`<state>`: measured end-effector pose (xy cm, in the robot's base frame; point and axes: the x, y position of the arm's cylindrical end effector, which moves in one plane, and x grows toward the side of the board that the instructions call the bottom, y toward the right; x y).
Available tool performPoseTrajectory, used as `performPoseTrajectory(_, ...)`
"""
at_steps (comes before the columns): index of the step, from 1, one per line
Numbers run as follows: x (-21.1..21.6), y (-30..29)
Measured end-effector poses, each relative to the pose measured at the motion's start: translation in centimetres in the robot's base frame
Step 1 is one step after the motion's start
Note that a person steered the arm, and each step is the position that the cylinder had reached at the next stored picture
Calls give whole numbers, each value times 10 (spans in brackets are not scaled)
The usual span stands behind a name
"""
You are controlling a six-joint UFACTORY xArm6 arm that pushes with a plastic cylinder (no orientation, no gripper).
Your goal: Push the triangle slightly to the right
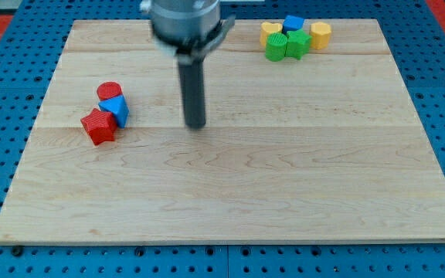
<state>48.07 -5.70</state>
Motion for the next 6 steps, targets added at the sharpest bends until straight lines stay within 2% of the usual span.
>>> performPoseTrajectory(1, 41, -66)
performPoseTrajectory(2, -2, -191)
performPoseTrajectory(3, -58, -173)
performPoseTrajectory(4, -67, -115)
performPoseTrajectory(5, -63, -16)
performPoseTrajectory(6, -62, 41)
